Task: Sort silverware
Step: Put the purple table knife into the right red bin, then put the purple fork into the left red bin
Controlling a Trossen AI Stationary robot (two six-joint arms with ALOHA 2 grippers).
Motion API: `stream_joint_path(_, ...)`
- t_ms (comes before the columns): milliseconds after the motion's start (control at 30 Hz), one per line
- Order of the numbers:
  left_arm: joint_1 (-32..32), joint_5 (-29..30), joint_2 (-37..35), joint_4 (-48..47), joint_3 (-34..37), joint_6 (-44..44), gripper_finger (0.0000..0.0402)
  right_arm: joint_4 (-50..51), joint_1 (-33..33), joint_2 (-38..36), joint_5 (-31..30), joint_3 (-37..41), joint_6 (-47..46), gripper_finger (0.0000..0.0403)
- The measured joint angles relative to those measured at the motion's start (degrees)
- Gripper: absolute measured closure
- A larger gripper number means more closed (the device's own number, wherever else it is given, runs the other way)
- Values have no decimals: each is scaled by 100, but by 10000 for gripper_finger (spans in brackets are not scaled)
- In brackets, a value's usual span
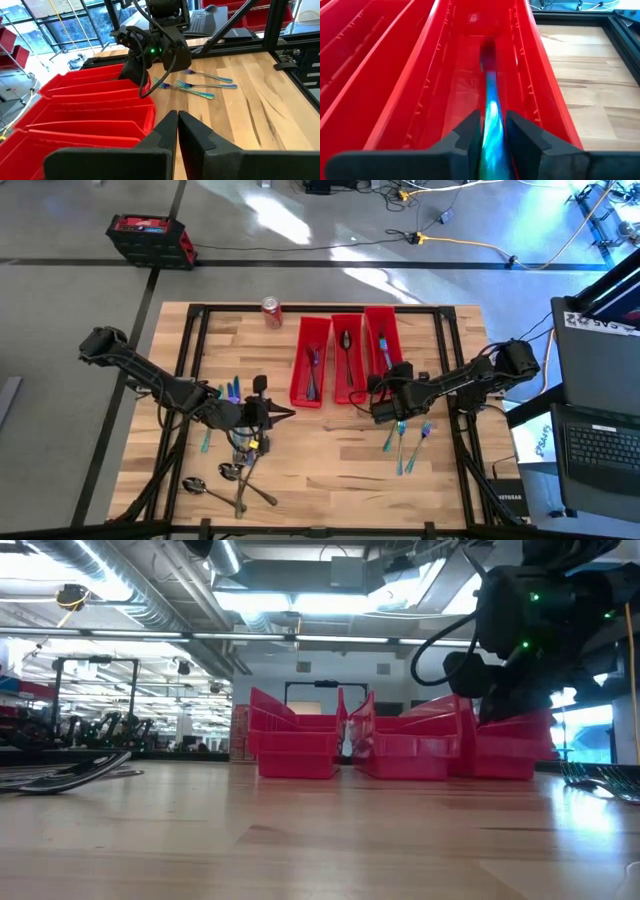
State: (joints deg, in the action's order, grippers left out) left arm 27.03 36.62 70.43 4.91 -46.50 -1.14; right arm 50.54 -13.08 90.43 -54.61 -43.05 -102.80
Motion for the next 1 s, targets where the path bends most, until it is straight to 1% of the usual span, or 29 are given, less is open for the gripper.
stream_joint_path(100,0,0,0,1,0,-22,402,5,0,4,28,0,42,317)
stream_joint_path(367,0,0,0,0,0,-38,402,50,-2,15,93,-92,85,314)
stream_joint_path(633,0,0,0,2,0,-99,402,178,-2,15,128,-618,1024,314)
stream_joint_path(900,0,0,0,0,0,-255,402,1098,-7,15,128,-1428,1195,314)
stream_joint_path(1000,-2,0,0,0,0,-321,402,1566,-55,15,104,-1821,1449,314)
